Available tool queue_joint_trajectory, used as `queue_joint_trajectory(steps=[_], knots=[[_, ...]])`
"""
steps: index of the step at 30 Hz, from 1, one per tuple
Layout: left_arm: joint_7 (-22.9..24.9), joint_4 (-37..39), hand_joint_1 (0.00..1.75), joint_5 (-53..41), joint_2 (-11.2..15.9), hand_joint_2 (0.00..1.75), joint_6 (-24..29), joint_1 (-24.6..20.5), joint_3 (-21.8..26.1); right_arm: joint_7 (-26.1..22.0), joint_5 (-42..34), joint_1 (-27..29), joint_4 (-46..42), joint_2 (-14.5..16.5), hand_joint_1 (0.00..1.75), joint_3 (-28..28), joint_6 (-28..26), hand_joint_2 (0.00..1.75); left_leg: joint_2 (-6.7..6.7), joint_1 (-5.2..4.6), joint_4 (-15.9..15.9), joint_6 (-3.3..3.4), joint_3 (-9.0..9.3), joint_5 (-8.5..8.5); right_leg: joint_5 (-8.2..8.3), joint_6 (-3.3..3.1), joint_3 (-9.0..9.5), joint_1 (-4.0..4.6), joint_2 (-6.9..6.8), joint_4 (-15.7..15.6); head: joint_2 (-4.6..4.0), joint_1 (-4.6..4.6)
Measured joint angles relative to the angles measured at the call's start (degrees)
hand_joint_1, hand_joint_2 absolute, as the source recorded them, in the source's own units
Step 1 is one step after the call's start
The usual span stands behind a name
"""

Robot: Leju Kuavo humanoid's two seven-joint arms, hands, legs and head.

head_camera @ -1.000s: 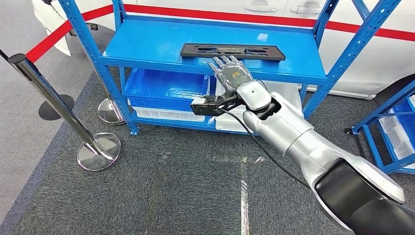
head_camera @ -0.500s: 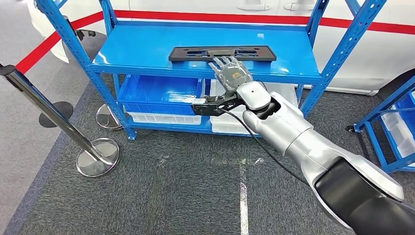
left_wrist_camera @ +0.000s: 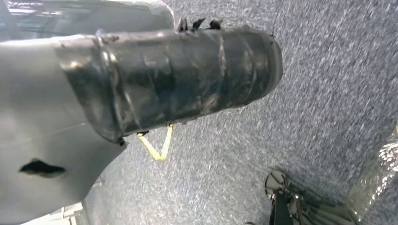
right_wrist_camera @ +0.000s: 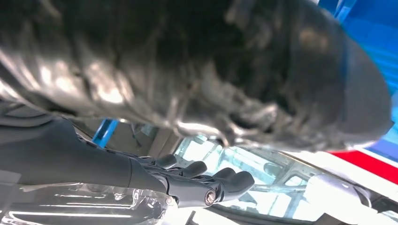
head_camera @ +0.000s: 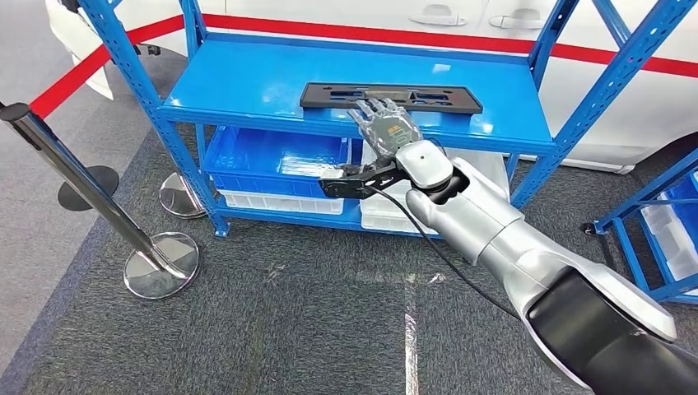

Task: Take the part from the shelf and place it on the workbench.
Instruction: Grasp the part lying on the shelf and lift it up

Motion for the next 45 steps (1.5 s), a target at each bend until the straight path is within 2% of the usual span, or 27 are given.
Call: queue_joint_trajectory(steps=[2, 4, 6, 9, 10, 12, 14, 15, 16, 17, 19, 20, 24, 26, 28, 29, 30, 31, 33, 34, 35, 38, 40, 41, 43, 44, 45], knots=[[0.00, 0.00, 0.00, -0.02, -0.06, 0.00, -0.07, 0.06, 0.00, 0.01, 0.00, 0.00, 0.00, -0.01, 0.00, 0.02, 0.00, 0.00, -0.10, 0.01, 0.19, -0.20, 0.57, -0.63, 4.58, -0.37, 2.38, 0.00, -0.01, -6.84, 0.00, 0.02], [-0.02, 0.00, 0.00, -0.03, -0.14, 0.00, -0.14, 0.05, 0.01, 0.01, 0.00, -0.12, 0.00, -0.01, 0.00, 0.03, 0.00, 0.00, -0.17, -0.17, 0.38, -0.62, 0.79, -1.17, 6.95, -0.80, 5.10, 0.23, 0.02, -12.95, 0.00, -0.02], [-0.08, 0.00, 0.00, -0.04, -0.17, 0.00, -0.15, -0.02, 0.02, -0.01, -0.19, -0.15, -0.02, 0.02, 0.00, 0.05, 0.07, 0.00, -0.19, -0.28, 0.31, -1.16, 0.73, -1.30, 6.67, -1.08, 6.02, 0.49, 0.09, -14.68, 0.00, -0.11], [-0.09, 0.00, 0.00, -0.04, -0.21, 0.00, -0.15, -0.03, 0.02, -0.02, -2.16, -0.23, -0.03, 0.01, 0.00, 0.05, 0.84, 0.00, -0.06, -0.17, 0.99, -2.11, 0.60, -2.11, 6.54, -1.71, 6.84, 0.15, 0.09, -15.68, 0.00, -0.14], [-0.08, 0.00, 0.00, -0.04, -0.24, 0.00, -0.16, -0.02, 0.02, -0.07, -3.27, -0.31, -0.03, 0.04, 0.00, 0.03, 1.26, 0.00, 0.01, -0.14, 3.01, -2.41, -0.30, -3.16, 6.52, -1.96, 7.24, -0.03, 0.07, -16.01, 0.00, -0.21], [-0.05, 0.00, 0.00, -0.07, -0.28, 0.00, -0.17, 0.00, 0.02, -0.27, -5.26, -0.25, -0.03, 0.16, 0.00, 0.01, 1.88, 0.00, 0.08, -0.05, 10.07, -2.87, -4.00, -5.92, 6.27, -2.38, 7.76, -0.10, 0.07, -16.16, 0.00, -0.36], [-0.06, 0.00, 0.00, -0.13, -0.30, 0.00, -0.22, 0.03, 0.02, -0.48, -6.33, 0.09, -0.02, 0.25, 0.00, 0.00, 2.05, 0.00, 0.09, 0.00, 15.48, -3.14, -7.51, -6.75, 5.89, -2.52, 8.17, -0.07, 0.11, -16.11, 0.00, -0.37], [-0.07, 0.00, 0.00, -0.15, -0.31, 0.00, -0.25, 0.07, 0.01, -0.52, -6.58, 0.22, -0.02, 0.26, 0.00, -0.01, 2.05, 0.00, 0.09, 0.02, 15.30, -3.20, -7.94, -5.60, 5.66, -2.51, 8.42, -0.07, 0.14, -16.06, 0.00, -0.37], [-0.10, 0.00, 0.00, -0.17, -0.32, 0.00, -0.29, 0.11, 0.01, -0.52, -6.72, 0.27, -0.02, 0.30, 0.00, -0.03, 2.04, 0.00, 0.10, 0.05, 12.83, -3.19, -7.24, -3.43, 5.39, -2.45, 8.74, -0.08, 0.17, -15.99, 0.00, -0.37], [-0.18, 0.00, 0.00, -0.19, -0.32, 0.00, -0.33, 0.13, 0.00, -0.52, -6.79, 0.25, -0.03, 0.34, 0.00, -0.05, 2.02, 0.00, 0.12, 0.08, 8.86, -3.11, -5.78, -0.97, 5.07, -2.33, 9.06, -0.09, 0.19, -15.88, 0.00, -0.37], [-0.37, 0.00, 0.00, -0.21, -0.31, 0.00, -0.49, 0.07, 0.01, -0.52, -6.82, 0.01, -0.04, 0.44, 0.00, -0.10, 1.99, 0.00, 0.06, -0.10, 2.20, -2.74, -2.78, 1.69, 4.50, -1.93, 9.30, 0.12, 0.26, -15.59, 0.00, -0.40], [-0.46, 0.00, 0.00, -0.21, -0.32, 0.00, -0.57, 0.03, 0.02, -0.52, -6.82, -0.06, -0.05, 0.47, 0.00, -0.11, 1.98, 0.00, 0.00, -0.20, 0.68, -2.48, -2.09, 1.82, 4.35, -1.70, 9.26, 0.21, 0.26, -15.50, 0.00, -0.39], [-0.58, 0.00, 0.00, -0.23, -0.40, 0.00, -0.80, -0.03, 0.01, -0.52, -6.82, -0.18, -0.18, 0.51, 0.00, -0.10, 1.96, 0.00, -0.11, -0.04, -0.03, -1.18, -1.47, 1.26, 3.44, -0.73, 8.88, 0.30, 0.20, -14.63, 0.00, -0.33], [-0.59, 0.00, 0.00, -0.23, -0.44, 0.00, -0.84, 0.05, 0.00, -0.52, -6.81, -0.30, -0.21, 0.51, 0.00, -0.11, 1.95, 0.00, -0.04, 0.11, -0.32, -0.54, -0.93, 1.10, 1.04, -0.28, 6.64, 0.17, 0.07, -9.82, 0.00, -0.16], [-0.58, 0.00, 0.00, -0.24, -0.43, 0.00, -0.83, 0.02, 0.00, -0.52, -6.81, -0.18, -0.21, 0.51, 0.00, -0.11, 1.96, 0.00, 0.00, 0.06, -0.29, -0.11, -0.66, 0.81, -1.71, -0.05, 2.48, 0.09, 0.03, -2.18, 0.00, -0.07], [-0.56, 0.00, 0.00, -0.25, -0.43, 0.00, -0.83, -0.01, 0.00, -0.52, -6.81, -0.03, -0.21, 0.50, 0.00, -0.11, 1.97, 0.00, -0.02, 0.03, -0.22, -0.01, -0.53, 0.64, -2.08, 0.00, 0.79, 0.03, 0.02, 0.41, 0.00, -0.07], [-0.53, 0.00, 0.00, -0.25, -0.43, 0.00, -0.82, -0.02, 0.00, -0.52, -6.82, 0.11, -0.21, 0.50, 0.00, -0.11, 1.97, 0.00, -0.05, 0.03, -0.13, 0.03, -0.38, 0.44, -1.42, -0.01, 0.01, -0.02, 0.01, 1.03, 0.00, -0.07], [-0.48, 0.00, 0.00, -0.26, -0.44, 0.00, -0.82, 0.00, 0.00, -0.52, -6.82, 0.18, -0.21, 0.50, 0.00, -0.11, 1.97, 0.00, -0.10, 0.03, 0.00, -0.01, -0.17, 0.19, 0.28, -0.09, 0.35, -0.06, 0.01, -0.56, 0.00, -0.06], [-0.36, 0.00, 0.00, -0.28, -0.51, 0.00, -0.82, 0.08, 0.00, -0.53, -6.85, 0.16, -0.21, 0.50, 0.00, -0.11, 1.97, 0.00, -0.23, 0.01, 0.24, -0.27, 0.33, -0.42, 4.65, -0.48, 3.40, -0.08, 0.01, -7.98, 0.00, -0.07], [-0.31, 0.00, 0.00, -0.29, -0.56, 0.00, -0.81, 0.08, 0.00, -0.53, -6.88, 0.07, -0.21, 0.52, 0.00, -0.11, 1.97, 0.00, -0.29, -0.07, 0.39, -0.49, 0.44, -0.68, 5.91, -0.68, 5.00, 0.04, 0.02, -11.51, 0.00, -0.06], [-0.26, 0.00, 0.00, -0.31, -0.61, 0.00, -0.80, 0.05, 0.00, -0.53, -6.91, -0.01, -0.24, 0.56, 0.00, -0.11, 1.97, 0.00, -0.33, -0.15, 0.41, -0.75, 0.45, -0.83, 6.45, -0.83, 6.06, 0.14, 0.05, -13.77, 0.00, -0.07], [-0.13, 0.00, 0.00, -0.31, -0.64, 0.00, -0.78, -0.04, 0.00, -0.53, -6.95, -0.09, -0.35, 0.67, 0.00, -0.11, 1.97, 0.00, -0.32, -0.18, 0.15, -1.63, 0.41, -1.05, 6.15, -1.27, 6.86, 0.19, 0.16, -15.25, 0.00, -0.07], [-0.08, 0.00, 0.00, -0.30, -0.68, 0.00, -0.76, 0.00, 0.01, -0.52, -6.96, -0.16, -0.38, 0.70, 0.00, -0.11, 1.96, 0.00, -0.14, -0.09, 1.90, -2.25, -0.21, -2.28, 6.14, -1.79, 7.47, -0.08, 0.14, -15.85, 0.00, -0.13], [-0.06, 0.00, 0.00, -0.30, -0.70, 0.00, -0.75, 0.01, 0.01, -0.52, -6.98, -0.18, -0.40, 0.75, 0.00, -0.11, 1.96, 0.00, -0.04, -0.03, 4.41, -2.53, -1.42, -3.53, 6.10, -2.05, 7.80, -0.21, 0.12, -16.06, 0.00, -0.20], [-0.04, 0.00, 0.00, -0.27, -0.73, 0.00, -0.72, -0.01, 0.02, -0.52, -7.20, -0.06, -0.46, 0.87, 0.00, -0.11, 1.97, 0.00, 0.05, 0.04, 11.90, -2.98, -5.34, -6.34, 5.83, -2.43, 8.16, -0.19, 0.12, -16.11, 0.00, -0.28], [-0.04, 0.00, 0.00, -0.26, -0.73, 0.00, -0.68, 0.02, 0.02, -0.52, -7.37, 0.10, -0.49, 0.90, 0.00, -0.11, 1.98, 0.00, 0.05, 0.08, 14.99, -3.14, -7.26, -6.98, 5.66, -2.51, 8.33, -0.18, 0.13, -16.10, 0.00, -0.28], [-0.04, 0.00, 0.00, -0.24, -0.73, 0.00, -0.64, 0.06, 0.01, -0.52, -7.56, 0.27, -0.49, 0.92, 0.00, -0.10, 1.99, 0.00, 0.06, 0.13, 16.35, -3.27, -8.43, -6.63, 5.46, -2.54, 8.54, -0.18, 0.15, -16.08, 0.00, -0.27]])
